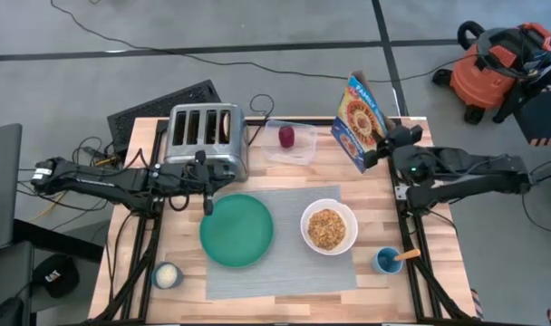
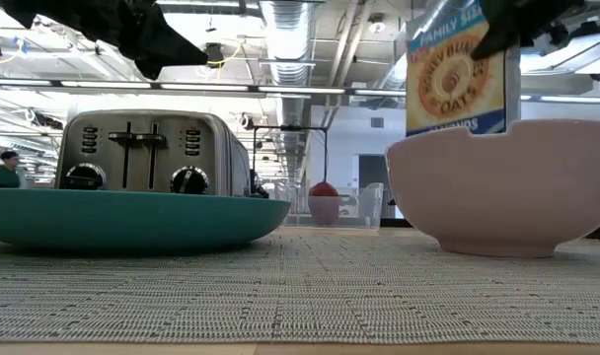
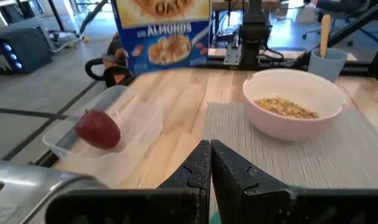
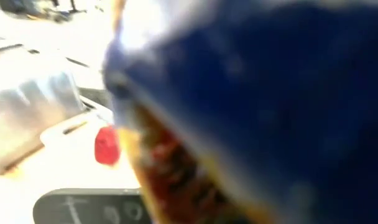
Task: Arrange a breakfast setting
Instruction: Put the cereal box on the top of the table
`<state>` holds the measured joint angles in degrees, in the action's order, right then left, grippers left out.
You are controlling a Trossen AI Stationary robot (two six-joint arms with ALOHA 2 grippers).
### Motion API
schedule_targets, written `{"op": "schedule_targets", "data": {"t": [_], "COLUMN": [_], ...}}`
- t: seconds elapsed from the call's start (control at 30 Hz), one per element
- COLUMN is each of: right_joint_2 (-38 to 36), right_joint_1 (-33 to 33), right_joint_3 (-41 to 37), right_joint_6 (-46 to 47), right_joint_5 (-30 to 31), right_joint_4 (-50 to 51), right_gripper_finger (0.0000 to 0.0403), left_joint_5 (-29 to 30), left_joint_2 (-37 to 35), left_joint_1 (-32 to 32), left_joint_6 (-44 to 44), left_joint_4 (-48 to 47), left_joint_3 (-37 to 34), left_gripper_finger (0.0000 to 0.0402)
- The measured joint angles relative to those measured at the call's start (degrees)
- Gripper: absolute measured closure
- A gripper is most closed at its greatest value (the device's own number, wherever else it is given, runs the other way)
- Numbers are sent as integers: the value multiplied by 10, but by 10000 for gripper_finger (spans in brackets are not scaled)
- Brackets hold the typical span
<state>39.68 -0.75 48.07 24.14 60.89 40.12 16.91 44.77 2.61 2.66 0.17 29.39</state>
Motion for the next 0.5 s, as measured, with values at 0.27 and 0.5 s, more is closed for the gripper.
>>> {"op": "schedule_targets", "data": {"t": [0.27,0.5], "right_joint_2": [1,0], "right_joint_1": [34,46], "right_joint_3": [-75,-112], "right_joint_6": [69,86], "right_joint_5": [-20,-34], "right_joint_4": [-3,-11], "right_gripper_finger": [346,345], "left_joint_5": [0,0], "left_joint_2": [11,11], "left_joint_1": [0,0], "left_joint_6": [0,0], "left_joint_4": [6,7], "left_joint_3": [0,0], "left_gripper_finger": [401,401]}}
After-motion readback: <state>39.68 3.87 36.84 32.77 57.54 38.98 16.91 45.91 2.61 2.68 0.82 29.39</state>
